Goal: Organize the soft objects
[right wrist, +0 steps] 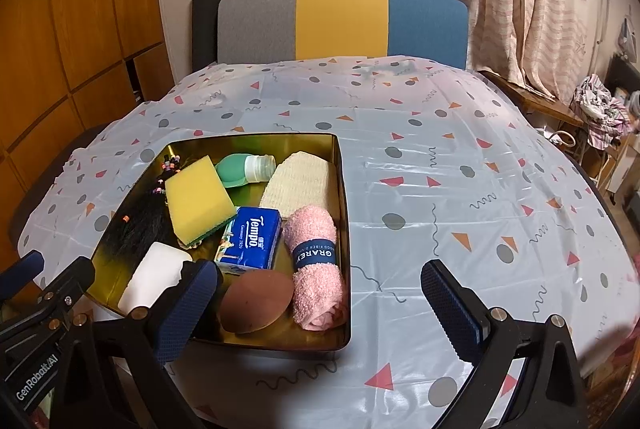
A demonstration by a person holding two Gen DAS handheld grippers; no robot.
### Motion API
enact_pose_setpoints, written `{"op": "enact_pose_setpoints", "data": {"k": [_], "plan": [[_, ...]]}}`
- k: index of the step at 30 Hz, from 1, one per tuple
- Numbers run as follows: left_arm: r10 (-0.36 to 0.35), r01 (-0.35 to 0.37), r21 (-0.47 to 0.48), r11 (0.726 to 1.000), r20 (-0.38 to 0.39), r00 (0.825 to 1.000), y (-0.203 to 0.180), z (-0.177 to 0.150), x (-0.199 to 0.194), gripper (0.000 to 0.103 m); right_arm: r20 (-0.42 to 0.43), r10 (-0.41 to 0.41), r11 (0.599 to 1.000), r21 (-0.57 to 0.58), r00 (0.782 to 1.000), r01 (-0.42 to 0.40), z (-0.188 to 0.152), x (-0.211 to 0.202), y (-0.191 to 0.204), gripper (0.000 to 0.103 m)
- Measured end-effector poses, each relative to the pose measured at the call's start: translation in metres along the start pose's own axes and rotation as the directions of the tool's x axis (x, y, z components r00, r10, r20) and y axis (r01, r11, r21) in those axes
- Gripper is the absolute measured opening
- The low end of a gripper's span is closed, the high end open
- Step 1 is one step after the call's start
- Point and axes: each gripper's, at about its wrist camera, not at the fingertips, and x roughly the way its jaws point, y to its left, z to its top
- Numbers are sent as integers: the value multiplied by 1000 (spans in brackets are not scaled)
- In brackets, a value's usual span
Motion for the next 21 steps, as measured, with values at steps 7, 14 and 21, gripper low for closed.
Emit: {"op": "enact_pose_setpoints", "data": {"k": [7, 14, 21], "plan": [[-2, 2, -2, 1000, -2, 1000, 0, 0, 1, 76, -3, 0, 1000, 2, 1000, 0, -1, 1, 0, 103], [7, -7, 15, 1000, 11, 1000, -3, -1, 0, 76, -10, 2, 1000, 5, 1000, -2, -2, 2, -1, 103], [23, -24, 37, 999, 33, 999, -6, -2, -3, 70, -16, 2, 1000, 13, 1000, -2, -2, 4, -1, 103]]}}
